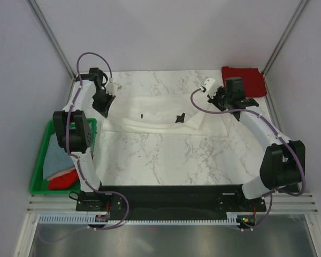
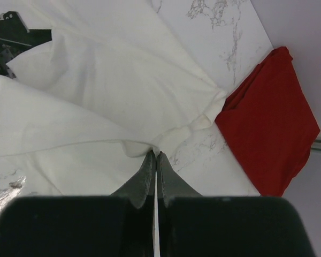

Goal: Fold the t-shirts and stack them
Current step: Fold the tshirt

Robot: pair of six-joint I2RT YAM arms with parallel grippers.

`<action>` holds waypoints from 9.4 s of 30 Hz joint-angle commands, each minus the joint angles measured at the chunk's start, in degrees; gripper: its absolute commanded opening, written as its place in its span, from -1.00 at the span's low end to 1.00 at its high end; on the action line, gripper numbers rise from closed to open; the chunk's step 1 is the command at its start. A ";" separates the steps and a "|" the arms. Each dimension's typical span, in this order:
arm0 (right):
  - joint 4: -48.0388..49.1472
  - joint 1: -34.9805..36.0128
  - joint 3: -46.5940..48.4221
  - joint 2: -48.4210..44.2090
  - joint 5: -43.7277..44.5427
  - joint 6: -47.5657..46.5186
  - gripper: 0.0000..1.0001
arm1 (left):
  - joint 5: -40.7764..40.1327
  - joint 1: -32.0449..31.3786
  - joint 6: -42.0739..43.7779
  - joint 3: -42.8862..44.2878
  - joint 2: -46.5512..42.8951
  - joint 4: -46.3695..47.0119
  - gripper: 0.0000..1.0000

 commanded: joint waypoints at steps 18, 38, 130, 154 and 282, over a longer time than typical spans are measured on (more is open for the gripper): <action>4.34 -2.26 17.43 17.64 -0.41 1.48 -1.00 | -3.29 0.19 -4.44 11.34 10.75 -0.95 -0.95; 5.31 -2.26 29.13 27.07 3.80 8.15 -0.28 | -9.70 0.81 -7.87 19.33 14.01 3.09 -0.38; -14.47 6.00 44.87 35.67 -15.35 10.18 -0.07 | -3.73 -5.26 19.20 -16.61 -0.85 14.16 -0.08; -16.39 4.68 32.21 25.48 -4.20 9.74 -0.08 | -3.64 -8.50 19.72 -24.77 -3.39 11.62 -0.96; -7.26 3.54 53.68 43.63 7.15 34.51 0.02 | 0.97 -57.56 -14.53 -14.13 -14.26 15.20 -0.33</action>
